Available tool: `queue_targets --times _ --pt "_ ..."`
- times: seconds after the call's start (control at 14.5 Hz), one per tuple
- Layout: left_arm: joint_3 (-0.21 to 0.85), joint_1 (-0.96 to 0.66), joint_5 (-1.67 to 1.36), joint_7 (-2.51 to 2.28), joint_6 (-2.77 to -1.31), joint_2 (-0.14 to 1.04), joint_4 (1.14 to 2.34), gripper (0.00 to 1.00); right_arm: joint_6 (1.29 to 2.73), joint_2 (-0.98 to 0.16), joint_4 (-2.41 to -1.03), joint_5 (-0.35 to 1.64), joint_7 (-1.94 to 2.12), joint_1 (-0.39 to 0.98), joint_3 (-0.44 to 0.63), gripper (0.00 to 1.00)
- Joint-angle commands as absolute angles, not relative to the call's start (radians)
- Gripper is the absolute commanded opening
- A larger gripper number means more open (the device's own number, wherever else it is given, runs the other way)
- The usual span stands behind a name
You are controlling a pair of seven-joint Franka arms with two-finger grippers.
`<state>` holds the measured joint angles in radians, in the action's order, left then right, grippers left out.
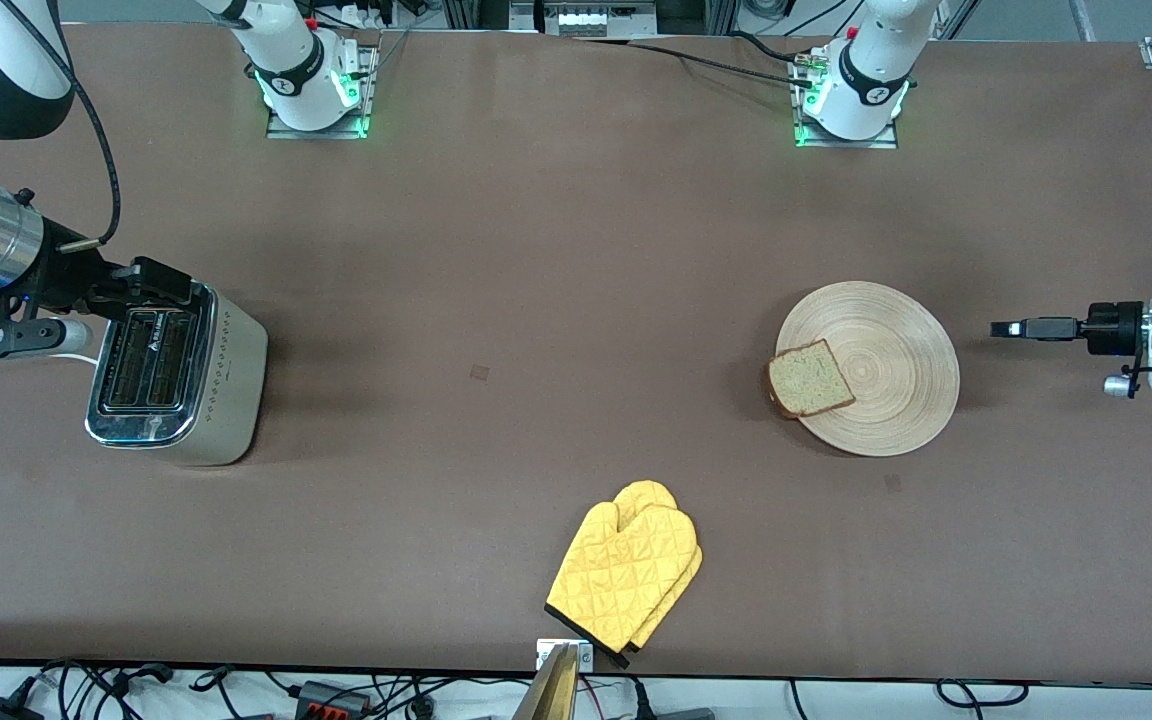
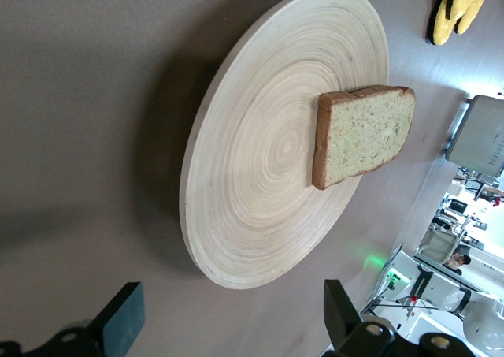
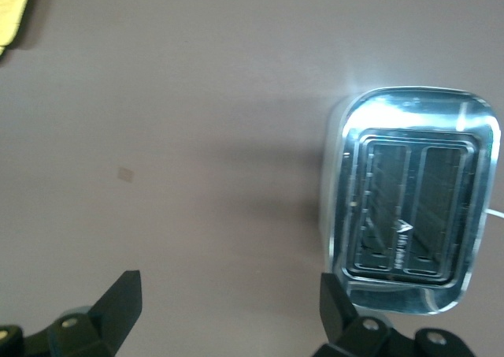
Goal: Move plate and put bread in toaster
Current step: 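Grasp the plate rim with the left gripper while the right gripper lifts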
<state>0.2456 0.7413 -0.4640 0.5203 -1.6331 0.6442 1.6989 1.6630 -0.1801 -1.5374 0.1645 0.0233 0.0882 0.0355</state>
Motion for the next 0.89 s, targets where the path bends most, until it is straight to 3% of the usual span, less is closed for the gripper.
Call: queue_targets --times 0.0,0.83 --pt "0.252 0.746 -0.485 0.54 -1.638 0.678 1.677 1.0 1.658 -0.198 -1.523 0.19 0.028 0.124 0.04 1.0" --pt "0.265 0.701 -0.486 0.626 -1.747 0.749 1.7 1.0 1.651 -0.259 -1.523 0.189 0.028 0.201 0.04 1.0"
